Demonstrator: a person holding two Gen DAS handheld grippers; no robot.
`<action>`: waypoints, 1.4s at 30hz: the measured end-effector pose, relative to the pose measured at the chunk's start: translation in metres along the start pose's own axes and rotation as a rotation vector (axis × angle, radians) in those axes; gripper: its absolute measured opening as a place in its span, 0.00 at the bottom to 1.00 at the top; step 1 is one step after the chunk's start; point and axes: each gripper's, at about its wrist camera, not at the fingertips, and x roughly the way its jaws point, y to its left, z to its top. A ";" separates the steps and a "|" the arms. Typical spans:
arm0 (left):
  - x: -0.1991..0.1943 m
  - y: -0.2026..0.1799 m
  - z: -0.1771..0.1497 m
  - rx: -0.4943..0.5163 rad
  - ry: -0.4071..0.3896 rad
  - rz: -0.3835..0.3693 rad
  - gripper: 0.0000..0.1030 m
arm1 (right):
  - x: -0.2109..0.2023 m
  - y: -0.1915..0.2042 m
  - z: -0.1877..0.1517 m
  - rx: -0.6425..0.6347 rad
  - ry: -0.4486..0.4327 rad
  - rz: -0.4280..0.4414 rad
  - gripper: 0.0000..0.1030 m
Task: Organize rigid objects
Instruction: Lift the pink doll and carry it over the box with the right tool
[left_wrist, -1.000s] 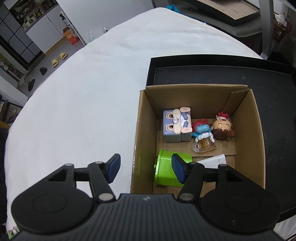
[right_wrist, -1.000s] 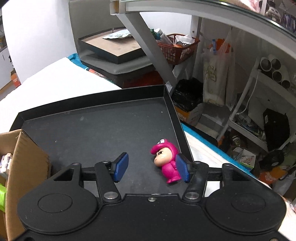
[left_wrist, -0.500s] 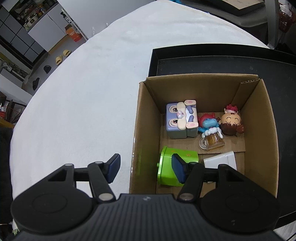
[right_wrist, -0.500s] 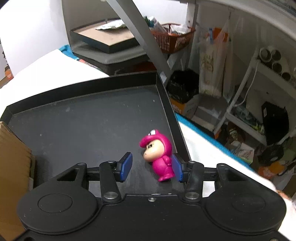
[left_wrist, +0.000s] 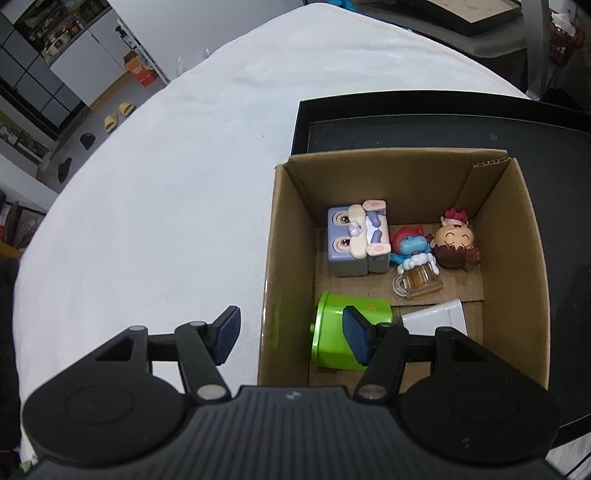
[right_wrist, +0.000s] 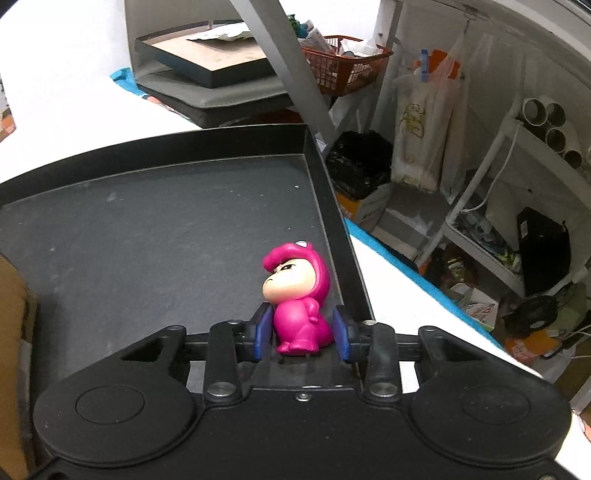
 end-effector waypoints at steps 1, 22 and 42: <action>0.000 0.001 -0.001 -0.002 0.000 -0.007 0.58 | -0.003 0.000 0.000 0.002 -0.005 0.003 0.33; -0.018 0.024 -0.024 -0.007 -0.032 -0.158 0.58 | -0.082 0.016 0.003 -0.031 -0.089 0.173 0.32; -0.022 0.050 -0.041 -0.032 -0.069 -0.307 0.54 | -0.156 0.064 0.011 -0.144 -0.203 0.283 0.32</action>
